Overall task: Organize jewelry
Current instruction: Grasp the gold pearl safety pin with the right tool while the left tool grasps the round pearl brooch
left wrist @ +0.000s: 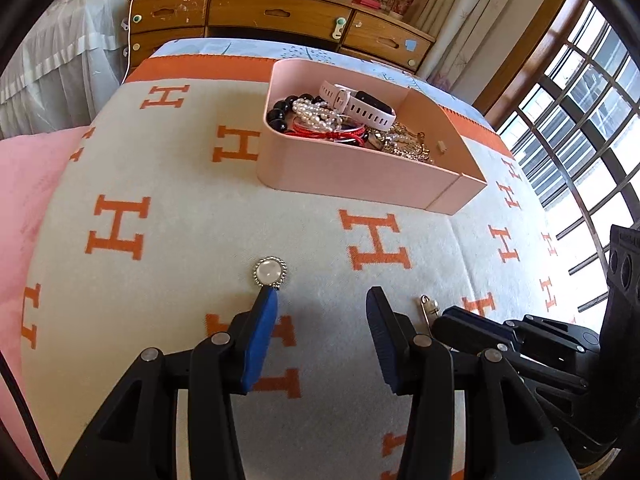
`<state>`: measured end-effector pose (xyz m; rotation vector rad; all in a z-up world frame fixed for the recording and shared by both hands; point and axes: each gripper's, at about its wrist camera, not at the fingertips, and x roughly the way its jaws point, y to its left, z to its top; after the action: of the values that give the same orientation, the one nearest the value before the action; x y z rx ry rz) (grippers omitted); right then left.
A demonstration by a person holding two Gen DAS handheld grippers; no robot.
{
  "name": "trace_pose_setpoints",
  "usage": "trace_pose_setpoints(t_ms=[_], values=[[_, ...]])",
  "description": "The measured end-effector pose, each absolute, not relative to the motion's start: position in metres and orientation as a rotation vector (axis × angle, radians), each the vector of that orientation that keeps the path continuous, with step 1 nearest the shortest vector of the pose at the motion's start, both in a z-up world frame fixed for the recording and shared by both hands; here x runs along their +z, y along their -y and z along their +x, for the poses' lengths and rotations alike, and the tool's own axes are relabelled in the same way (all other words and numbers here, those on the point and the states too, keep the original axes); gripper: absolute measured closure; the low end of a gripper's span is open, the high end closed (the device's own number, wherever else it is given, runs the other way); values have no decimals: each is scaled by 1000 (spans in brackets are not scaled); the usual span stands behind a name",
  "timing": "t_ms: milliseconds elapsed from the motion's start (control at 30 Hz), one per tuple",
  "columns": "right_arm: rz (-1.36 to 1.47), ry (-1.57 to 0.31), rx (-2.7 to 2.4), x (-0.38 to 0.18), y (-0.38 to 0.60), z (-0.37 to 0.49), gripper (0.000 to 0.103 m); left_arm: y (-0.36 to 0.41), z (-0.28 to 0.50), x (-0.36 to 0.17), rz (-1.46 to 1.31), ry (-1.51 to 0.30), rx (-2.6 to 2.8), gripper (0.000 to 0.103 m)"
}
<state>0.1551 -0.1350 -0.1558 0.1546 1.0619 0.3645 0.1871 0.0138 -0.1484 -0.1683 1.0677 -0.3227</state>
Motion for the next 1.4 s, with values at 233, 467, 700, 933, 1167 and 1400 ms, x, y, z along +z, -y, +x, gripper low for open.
trace_pose_setpoints(t_ms=[233,467,700,933,1167,1400], values=[[221,-1052,432,-161,146,154,96,3,196,-147,-118,-1037,-328,58],[289,-1042,478,-166,159,155,96,1,197,-147,-91,-1033,-285,58],[303,-1030,498,-168,162,155,96,-16,198,-148,-112,-1034,-208,58],[317,-1026,504,-170,165,154,96,-13,204,-150,-81,-1016,-188,53],[329,-1024,508,-170,167,154,96,-2,206,-151,9,-988,-188,55],[331,-1024,508,-170,168,154,96,-6,206,-151,36,-963,-176,78]])
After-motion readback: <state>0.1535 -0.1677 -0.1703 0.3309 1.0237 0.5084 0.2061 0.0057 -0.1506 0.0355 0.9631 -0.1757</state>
